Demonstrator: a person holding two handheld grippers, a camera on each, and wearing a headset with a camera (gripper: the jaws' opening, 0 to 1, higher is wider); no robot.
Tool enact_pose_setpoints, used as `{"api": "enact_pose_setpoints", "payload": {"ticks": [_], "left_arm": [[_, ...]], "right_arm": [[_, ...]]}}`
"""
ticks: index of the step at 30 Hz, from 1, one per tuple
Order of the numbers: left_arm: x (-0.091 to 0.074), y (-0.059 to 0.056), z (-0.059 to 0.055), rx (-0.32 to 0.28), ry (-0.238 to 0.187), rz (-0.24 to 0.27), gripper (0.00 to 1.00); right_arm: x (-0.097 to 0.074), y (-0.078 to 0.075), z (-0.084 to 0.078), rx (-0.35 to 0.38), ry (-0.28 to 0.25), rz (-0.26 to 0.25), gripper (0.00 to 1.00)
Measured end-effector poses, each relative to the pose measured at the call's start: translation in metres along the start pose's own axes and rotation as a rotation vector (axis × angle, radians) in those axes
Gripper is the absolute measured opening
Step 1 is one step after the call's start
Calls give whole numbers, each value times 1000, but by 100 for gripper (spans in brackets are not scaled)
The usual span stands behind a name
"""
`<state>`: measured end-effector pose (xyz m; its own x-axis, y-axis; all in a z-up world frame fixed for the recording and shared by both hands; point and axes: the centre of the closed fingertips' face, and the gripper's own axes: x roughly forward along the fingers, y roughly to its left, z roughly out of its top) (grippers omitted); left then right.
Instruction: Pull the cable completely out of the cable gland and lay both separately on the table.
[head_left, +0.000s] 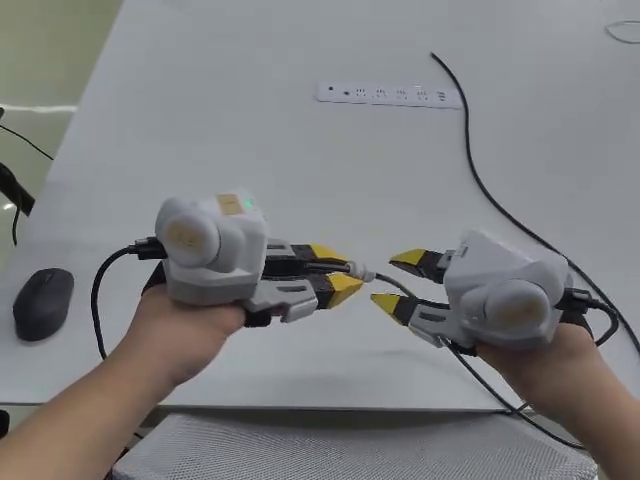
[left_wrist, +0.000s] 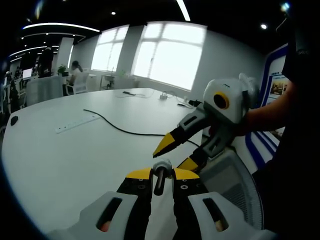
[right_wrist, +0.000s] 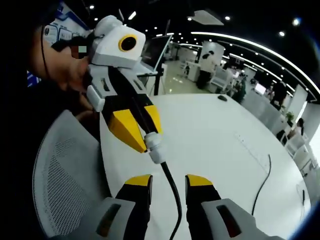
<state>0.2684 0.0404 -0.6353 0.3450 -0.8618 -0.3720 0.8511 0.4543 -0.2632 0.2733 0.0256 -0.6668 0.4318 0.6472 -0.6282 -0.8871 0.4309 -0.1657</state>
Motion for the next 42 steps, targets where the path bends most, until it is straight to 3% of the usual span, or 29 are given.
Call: {"api": "enact_pose_setpoints", "payload": {"ticks": [9, 18, 27, 35, 42], "left_arm": [[1, 0, 1, 2, -5, -1, 15], [1, -1, -1, -4, -5, -3, 15], [-2, 1, 6, -7, -28, 5, 15], [-5, 2, 10, -13, -48, 11, 15], [-5, 3, 9, -14, -46, 13, 15]], "right_arm": [[1, 1, 6, -7, -14, -3, 3], [1, 1, 3, 5, -13, -14, 0], [1, -10, -14, 129, 17, -43, 0], [0, -15, -38, 340, 51, -47, 0], [2, -13, -56, 378, 78, -49, 0]]}}
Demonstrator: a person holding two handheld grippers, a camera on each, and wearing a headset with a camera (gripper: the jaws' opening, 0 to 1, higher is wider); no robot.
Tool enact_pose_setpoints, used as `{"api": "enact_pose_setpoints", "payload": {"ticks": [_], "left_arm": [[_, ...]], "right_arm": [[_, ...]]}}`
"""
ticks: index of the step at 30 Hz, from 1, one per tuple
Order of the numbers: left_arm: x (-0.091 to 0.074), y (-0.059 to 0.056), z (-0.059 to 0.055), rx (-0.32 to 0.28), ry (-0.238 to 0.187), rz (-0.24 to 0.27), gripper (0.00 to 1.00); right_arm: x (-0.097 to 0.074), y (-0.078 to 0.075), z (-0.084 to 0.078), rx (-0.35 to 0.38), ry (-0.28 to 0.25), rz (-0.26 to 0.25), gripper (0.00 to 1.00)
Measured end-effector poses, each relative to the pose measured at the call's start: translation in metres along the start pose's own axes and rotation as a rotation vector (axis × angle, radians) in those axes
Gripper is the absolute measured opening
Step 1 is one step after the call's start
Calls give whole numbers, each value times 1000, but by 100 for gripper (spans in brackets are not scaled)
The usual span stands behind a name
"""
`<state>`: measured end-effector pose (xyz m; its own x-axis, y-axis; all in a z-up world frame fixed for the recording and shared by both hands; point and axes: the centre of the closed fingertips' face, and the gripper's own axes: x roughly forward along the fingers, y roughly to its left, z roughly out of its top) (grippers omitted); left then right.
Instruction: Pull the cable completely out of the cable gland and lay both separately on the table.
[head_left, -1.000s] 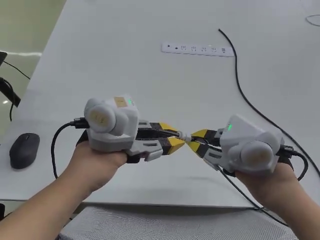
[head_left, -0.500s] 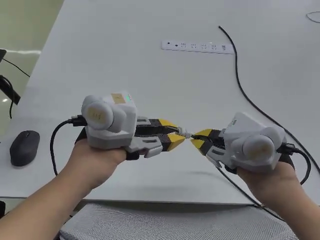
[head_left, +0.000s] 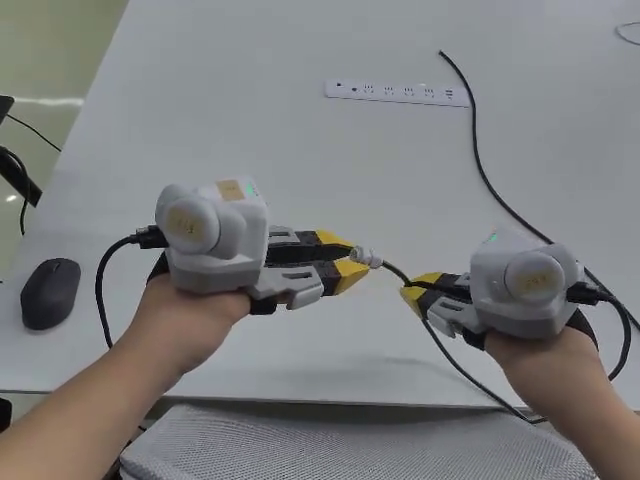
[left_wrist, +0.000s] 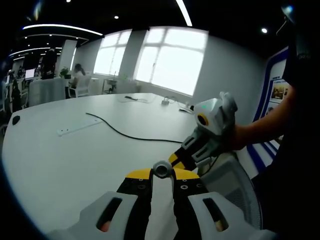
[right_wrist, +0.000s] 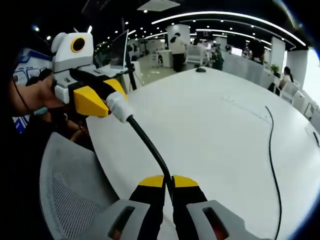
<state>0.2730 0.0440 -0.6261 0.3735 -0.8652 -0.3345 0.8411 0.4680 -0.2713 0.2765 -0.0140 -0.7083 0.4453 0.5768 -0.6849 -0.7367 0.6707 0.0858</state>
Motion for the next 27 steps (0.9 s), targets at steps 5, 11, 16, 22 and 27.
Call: {"api": "enact_pose_setpoints", "payload": {"ticks": [5, 11, 16, 22, 27], "left_arm": [[-2, 1, 0, 2, -5, 7, 15], [-2, 0, -3, 6, 7, 4, 15], [-2, -1, -8, 5, 13, 5, 15], [-3, 3, -14, 0, 13, 12, 15], [-4, 5, -22, 2, 17, 18, 15]], "right_arm": [[2, -4, -16, -18, 40, -10, 0], [0, -6, -22, -27, 42, -8, 0], [0, -9, -18, -33, 42, -15, 0], [-4, -10, -6, -51, 31, -17, 0], [-4, -14, 6, -71, 37, -24, 0]]}}
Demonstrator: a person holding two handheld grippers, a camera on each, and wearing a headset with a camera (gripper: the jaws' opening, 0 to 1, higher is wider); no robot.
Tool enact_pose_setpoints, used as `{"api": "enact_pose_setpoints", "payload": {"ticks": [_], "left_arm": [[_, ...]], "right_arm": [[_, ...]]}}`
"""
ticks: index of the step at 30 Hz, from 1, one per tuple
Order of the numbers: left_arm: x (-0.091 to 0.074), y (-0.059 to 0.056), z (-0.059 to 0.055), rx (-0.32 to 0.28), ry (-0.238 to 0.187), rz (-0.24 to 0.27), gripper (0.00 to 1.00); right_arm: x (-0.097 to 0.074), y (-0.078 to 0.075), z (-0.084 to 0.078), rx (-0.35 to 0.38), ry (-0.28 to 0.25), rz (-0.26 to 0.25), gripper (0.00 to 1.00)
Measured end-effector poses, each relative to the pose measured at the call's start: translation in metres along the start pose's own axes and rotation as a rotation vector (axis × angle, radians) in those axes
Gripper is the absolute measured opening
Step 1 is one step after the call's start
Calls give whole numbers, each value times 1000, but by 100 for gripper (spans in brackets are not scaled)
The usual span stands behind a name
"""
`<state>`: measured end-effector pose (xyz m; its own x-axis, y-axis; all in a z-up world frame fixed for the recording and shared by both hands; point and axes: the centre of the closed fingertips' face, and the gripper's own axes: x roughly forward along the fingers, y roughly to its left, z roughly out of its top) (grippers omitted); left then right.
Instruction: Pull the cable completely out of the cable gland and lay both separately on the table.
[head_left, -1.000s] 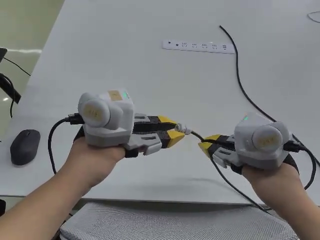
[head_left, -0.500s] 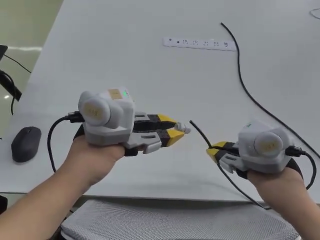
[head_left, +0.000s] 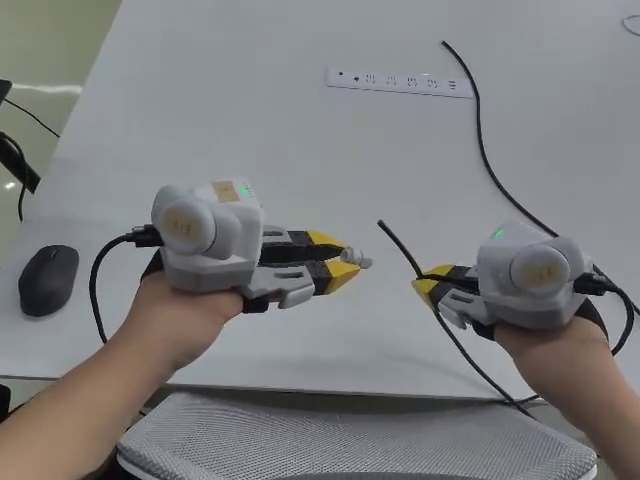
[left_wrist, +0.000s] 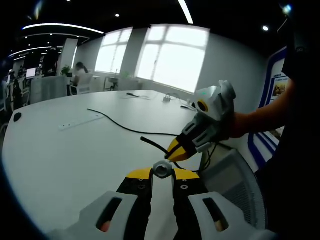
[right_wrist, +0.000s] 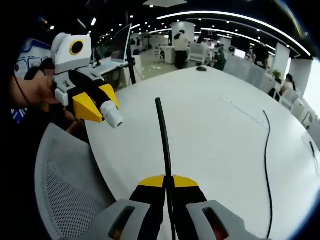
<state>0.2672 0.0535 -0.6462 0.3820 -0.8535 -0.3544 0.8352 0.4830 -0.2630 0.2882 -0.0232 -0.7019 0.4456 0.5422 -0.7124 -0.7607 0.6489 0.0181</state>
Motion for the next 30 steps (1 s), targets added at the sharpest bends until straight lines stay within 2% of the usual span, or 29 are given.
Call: {"api": "enact_pose_setpoints", "payload": {"ticks": [8, 11, 17, 25, 30], "left_arm": [[-1, 5, -13, 2, -7, 14, 15], [-2, 9, -17, 28, -6, 26, 15], [-6, 18, -22, 18, -20, 43, 15], [-14, 32, -42, -13, -19, 75, 15], [-18, 37, -55, -13, -15, 83, 15]], "right_arm": [[5, 0, 15, -42, 22, 15, 0], [9, 1, 23, -65, 28, 27, 0], [16, -3, 37, -94, 40, 32, 0], [36, -8, 66, -124, 32, 56, 0], [51, -3, 81, -152, 27, 74, 0]]}}
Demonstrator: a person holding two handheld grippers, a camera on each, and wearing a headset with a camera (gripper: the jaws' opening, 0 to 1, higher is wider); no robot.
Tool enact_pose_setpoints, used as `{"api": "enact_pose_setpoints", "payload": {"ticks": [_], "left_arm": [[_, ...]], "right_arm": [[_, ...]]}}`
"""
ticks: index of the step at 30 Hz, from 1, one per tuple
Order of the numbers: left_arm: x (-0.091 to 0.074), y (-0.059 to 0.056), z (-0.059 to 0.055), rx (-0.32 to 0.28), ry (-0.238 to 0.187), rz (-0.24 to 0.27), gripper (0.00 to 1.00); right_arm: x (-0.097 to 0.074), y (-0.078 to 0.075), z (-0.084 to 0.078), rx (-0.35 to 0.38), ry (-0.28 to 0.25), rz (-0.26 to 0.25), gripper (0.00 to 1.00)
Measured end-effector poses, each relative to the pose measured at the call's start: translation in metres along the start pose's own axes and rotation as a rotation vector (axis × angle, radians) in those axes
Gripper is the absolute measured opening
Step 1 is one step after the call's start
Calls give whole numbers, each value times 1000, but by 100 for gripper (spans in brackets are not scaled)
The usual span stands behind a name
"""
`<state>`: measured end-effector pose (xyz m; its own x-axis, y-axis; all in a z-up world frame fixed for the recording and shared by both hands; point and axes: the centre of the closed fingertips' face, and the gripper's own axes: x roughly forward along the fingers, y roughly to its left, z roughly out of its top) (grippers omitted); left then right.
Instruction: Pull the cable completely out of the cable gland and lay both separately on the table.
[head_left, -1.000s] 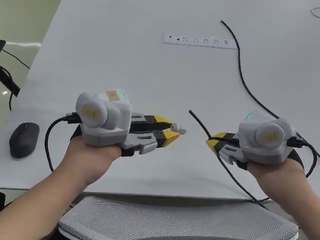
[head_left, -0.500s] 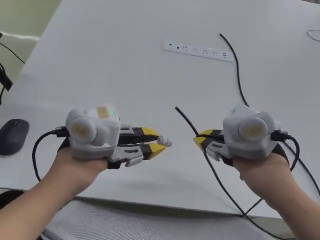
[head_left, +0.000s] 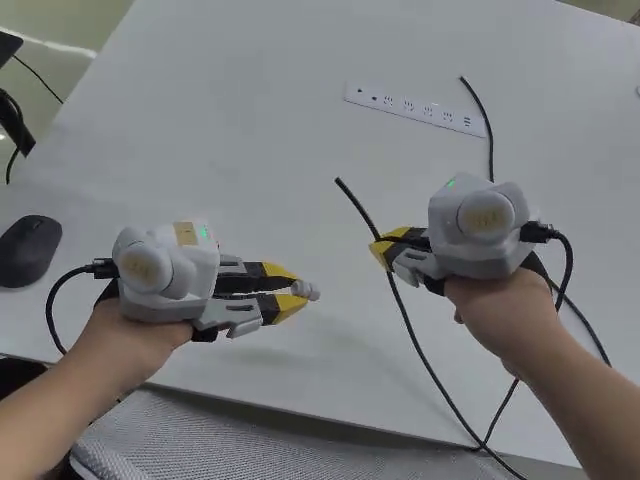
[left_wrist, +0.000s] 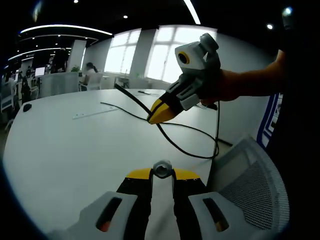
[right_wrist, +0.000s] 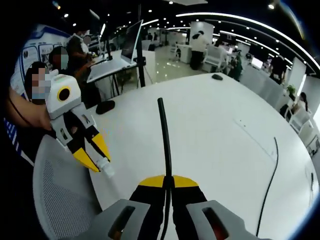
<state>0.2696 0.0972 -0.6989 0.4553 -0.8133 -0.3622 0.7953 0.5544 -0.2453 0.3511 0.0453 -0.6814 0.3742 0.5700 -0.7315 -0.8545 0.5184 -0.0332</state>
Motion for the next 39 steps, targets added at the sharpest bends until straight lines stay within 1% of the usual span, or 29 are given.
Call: {"api": "enact_pose_setpoints", "payload": {"ticks": [2, 4, 5, 7, 11, 13, 15, 17, 20, 21, 22, 24, 25, 28, 32, 34, 36, 37, 39], "left_arm": [[-1, 2, -4, -1, 1, 4, 15], [-2, 5, -11, -7, 3, 9, 15], [-2, 6, -14, -9, 4, 11, 15], [-3, 11, -24, -21, 13, 23, 15], [-3, 14, -37, -34, 17, 26, 15], [-4, 16, -42, -42, 20, 31, 15], [-5, 16, -45, -51, 20, 31, 15], [-5, 16, -49, -54, 22, 28, 15], [-5, 18, -57, -56, 32, 26, 15], [-5, 19, -58, -57, 33, 26, 15], [-5, 20, -61, -60, 33, 27, 15], [-5, 22, -64, -61, 35, 30, 15], [-4, 23, -68, -64, 39, 31, 15], [-4, 27, -75, -72, 48, 33, 15], [-5, 31, -80, -83, 49, 34, 15], [-4, 32, -82, -87, 53, 34, 15], [-4, 34, -86, -92, 57, 34, 15], [-3, 34, -87, -92, 59, 35, 15], [-3, 36, -87, -96, 61, 37, 15]], "right_arm": [[7, 2, 6, -23, -1, 7, 0], [13, 2, 14, -44, -14, -6, 0], [17, 3, 16, -47, -12, 0, 0], [27, 4, 19, -53, -5, 15, 0], [41, 8, 26, -92, -1, 24, 0], [47, 9, 30, -112, -3, 25, 0], [54, 12, 32, -127, 3, 38, 0], [66, 12, 31, -158, 16, 46, 0], [84, 20, 26, -208, 48, 76, 0], [88, 23, 24, -228, 58, 86, 0], [93, 29, 21, -259, 73, 105, 0], [103, 32, 15, -287, 94, 127, 0], [108, 37, 13, -306, 106, 137, 0], [118, 47, 8, -321, 127, 168, 0], [136, 54, -1, -339, 155, 194, 0], [139, 58, -3, -359, 167, 206, 0], [147, 61, -9, -394, 188, 219, 0], [150, 64, -10, -395, 196, 225, 0], [153, 68, -9, -393, 192, 234, 0]]}}
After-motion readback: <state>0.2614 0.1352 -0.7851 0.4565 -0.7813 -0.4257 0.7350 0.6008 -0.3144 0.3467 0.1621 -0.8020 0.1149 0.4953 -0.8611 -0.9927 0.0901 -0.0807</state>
